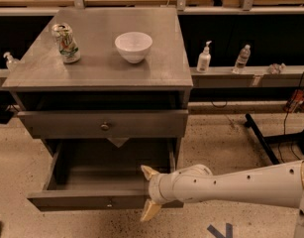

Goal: Close middle drawer

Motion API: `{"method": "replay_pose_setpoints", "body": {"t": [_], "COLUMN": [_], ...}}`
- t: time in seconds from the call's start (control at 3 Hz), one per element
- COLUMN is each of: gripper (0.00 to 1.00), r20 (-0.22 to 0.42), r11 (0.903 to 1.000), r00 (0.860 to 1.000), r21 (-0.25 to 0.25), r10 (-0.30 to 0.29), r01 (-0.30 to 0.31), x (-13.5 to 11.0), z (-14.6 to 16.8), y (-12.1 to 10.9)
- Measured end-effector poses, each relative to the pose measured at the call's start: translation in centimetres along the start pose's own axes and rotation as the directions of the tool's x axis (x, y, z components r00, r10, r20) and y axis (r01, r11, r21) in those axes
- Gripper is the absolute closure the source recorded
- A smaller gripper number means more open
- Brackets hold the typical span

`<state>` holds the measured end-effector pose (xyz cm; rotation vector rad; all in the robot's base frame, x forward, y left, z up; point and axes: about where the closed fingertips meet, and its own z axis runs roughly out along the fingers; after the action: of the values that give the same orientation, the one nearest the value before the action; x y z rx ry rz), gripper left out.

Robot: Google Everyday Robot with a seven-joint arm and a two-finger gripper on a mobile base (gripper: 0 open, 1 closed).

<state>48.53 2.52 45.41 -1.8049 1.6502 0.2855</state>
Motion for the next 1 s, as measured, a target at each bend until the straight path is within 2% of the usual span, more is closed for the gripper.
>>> {"method": "replay_pose_setpoints", "body": {"t": [0.33,0.67,1.0], "gripper": [0.24,0.35,0.35], "r20": [-0.015,-0.073,-0.091], "r11": [0.9997,0.9993,0.999], "r00": [1.0,0.997,0.995], "r21": [-0.022,-0.027,-0.019], "r10": [0.011,0.024,0.038], "r01": [-0.011,-0.026,-0.04], "x": [1.2,2.8,3.4], "z": [1.3,2.2,2.4], "y": [-1.0,-3.1,-4.1]}}
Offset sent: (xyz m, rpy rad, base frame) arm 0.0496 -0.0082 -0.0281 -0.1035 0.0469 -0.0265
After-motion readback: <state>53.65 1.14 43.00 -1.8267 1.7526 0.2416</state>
